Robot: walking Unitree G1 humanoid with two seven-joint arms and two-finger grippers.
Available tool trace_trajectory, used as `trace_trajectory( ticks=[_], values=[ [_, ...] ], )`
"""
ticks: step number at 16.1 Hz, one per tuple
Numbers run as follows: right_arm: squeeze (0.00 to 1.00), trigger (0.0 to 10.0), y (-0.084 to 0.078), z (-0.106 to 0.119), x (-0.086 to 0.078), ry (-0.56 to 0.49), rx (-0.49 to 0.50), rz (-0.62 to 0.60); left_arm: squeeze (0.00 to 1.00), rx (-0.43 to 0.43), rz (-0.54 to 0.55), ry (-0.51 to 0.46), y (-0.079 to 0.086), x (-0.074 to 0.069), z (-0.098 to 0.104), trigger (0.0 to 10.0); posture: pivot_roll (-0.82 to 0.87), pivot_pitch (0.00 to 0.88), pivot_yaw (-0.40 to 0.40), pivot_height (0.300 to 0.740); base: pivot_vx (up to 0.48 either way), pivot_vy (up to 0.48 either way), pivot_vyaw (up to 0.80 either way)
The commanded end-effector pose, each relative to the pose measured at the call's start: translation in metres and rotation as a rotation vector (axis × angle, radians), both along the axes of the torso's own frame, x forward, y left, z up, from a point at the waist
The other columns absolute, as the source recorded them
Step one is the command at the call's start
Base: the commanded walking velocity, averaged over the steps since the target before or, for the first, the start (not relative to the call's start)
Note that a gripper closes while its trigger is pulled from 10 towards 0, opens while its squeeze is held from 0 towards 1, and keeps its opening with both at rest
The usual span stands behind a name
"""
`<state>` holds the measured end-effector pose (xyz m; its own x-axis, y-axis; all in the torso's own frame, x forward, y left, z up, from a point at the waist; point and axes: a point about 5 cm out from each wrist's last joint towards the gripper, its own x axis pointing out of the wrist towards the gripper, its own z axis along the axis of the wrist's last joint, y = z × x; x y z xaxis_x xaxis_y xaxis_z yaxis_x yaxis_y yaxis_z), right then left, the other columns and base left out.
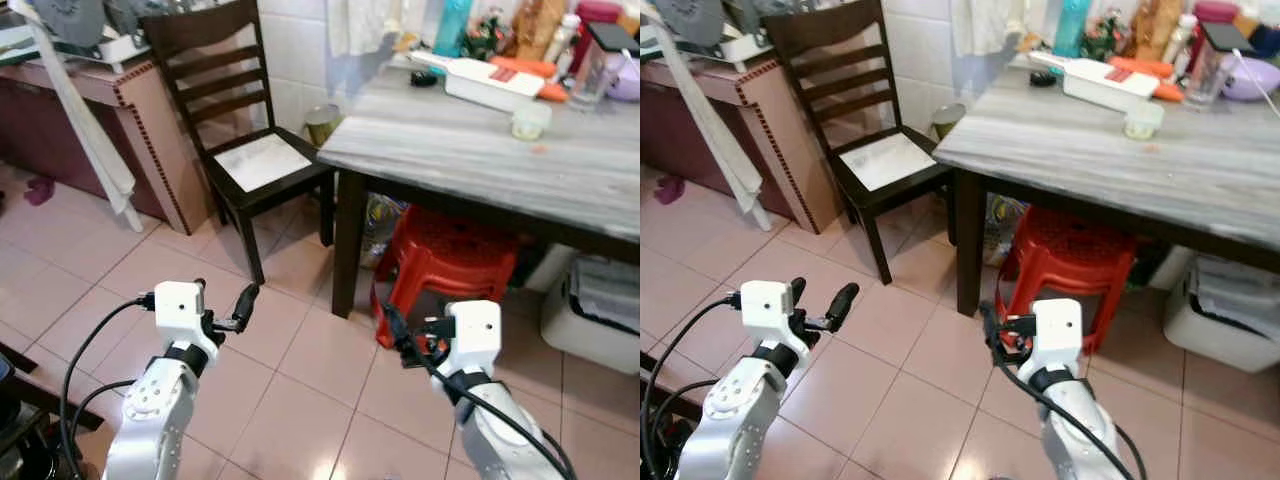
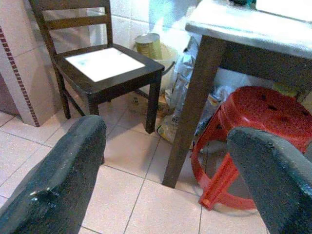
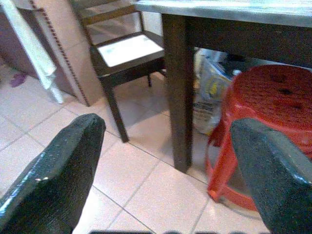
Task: Setting the table
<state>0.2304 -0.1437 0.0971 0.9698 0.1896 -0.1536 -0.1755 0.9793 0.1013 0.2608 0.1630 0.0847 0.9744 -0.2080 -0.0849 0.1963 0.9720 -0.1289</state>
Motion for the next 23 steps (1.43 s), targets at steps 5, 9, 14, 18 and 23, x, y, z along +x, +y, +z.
trace_trajectory(
  ticks=[5, 9, 14, 18, 23],
  values=[
    [0.0, 10.0, -0.0045, 0.0027, -0.0017, 0.012, 0.009, -0.024, 0.0, 0.022, -0.041, -0.003, -0.0024, -0.0002, 0.0001, 10.0, -0.1, 0.099, 0.049, 0.74, 0.0, 0.0, -0.48],
    [0.0, 10.0, -0.0055, 0.0038, -0.0022, 0.008, 0.018, -0.025, 0.0, 0.02, -0.053, 0.003, -0.0042, -0.0008, -0.0003, 10.0, -0.1, 0.099, 0.049, 0.74, 0.0, 0.0, -0.4],
    [0.0, 10.0, -0.0057, 0.0041, -0.0024, 0.009, 0.025, -0.026, 0.0, 0.015, -0.046, 0.002, -0.0028, 0.0005, 0.0005, 10.0, -0.1, 0.099, 0.049, 0.74, 0.0, -0.058, 0.0],
    [0.0, 10.0, -0.0064, 0.0045, -0.0031, 0.011, 0.029, -0.03, 0.0, 0.013, -0.049, 0.008, -0.0031, -0.0005, -0.0002, 10.0, -0.1, 0.103, 0.05, 0.74, 0.0, -0.207, 0.0],
    [0.0, 10.0, -0.0064, 0.0043, -0.0033, 0.014, 0.034, -0.031, 0.0, 0.014, -0.052, 0.008, -0.0033, -0.0006, -0.0003, 10.0, -0.1, 0.103, 0.05, 0.74, 0.0, -0.322, 0.0]
  ],
)
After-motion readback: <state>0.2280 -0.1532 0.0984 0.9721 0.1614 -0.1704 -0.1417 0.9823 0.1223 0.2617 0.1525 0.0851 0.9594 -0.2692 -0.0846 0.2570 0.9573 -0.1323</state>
